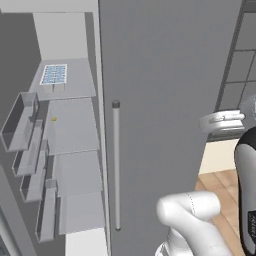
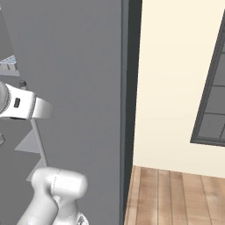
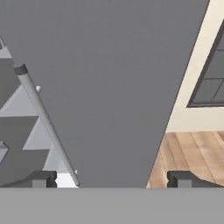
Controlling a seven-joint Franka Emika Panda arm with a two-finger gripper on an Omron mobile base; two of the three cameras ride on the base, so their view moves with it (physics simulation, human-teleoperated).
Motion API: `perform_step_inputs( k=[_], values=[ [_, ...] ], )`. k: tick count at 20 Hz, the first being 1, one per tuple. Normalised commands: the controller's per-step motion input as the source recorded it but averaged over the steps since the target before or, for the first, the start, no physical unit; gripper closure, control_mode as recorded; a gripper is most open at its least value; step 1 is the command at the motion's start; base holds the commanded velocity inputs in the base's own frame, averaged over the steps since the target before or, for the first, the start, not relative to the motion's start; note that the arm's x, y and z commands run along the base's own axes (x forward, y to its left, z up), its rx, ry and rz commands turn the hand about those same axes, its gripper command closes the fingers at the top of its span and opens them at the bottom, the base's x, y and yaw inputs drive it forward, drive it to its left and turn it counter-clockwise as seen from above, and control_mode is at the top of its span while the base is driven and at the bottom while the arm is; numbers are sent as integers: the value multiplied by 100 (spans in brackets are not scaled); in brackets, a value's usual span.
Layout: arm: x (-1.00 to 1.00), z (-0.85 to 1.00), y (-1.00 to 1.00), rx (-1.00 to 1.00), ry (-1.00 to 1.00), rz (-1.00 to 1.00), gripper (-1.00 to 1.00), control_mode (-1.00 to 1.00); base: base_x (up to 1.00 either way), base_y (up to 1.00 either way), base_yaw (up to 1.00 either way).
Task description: Open the freezer door, pick up the ice cube tray from the freezer, and place it on the dining counter.
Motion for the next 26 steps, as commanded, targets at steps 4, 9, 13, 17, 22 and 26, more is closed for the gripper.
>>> perform_step_inputs(
  k=[4,9,13,17,22,26],
  values=[
    [0,0,0,0,0,0,-100,100,-30,51,0],
    [0,0,0,0,0,0,-100,100,-20,54,0],
    [0,0,0,0,0,0,-100,100,-9,54,2],
    [0,0,0,0,0,0,-100,100,0,34,18],
    [0,0,0,0,0,0,-100,100,0,20,35],
    [0,0,0,0,0,0,-100,100,1,25,34]
  ],
)
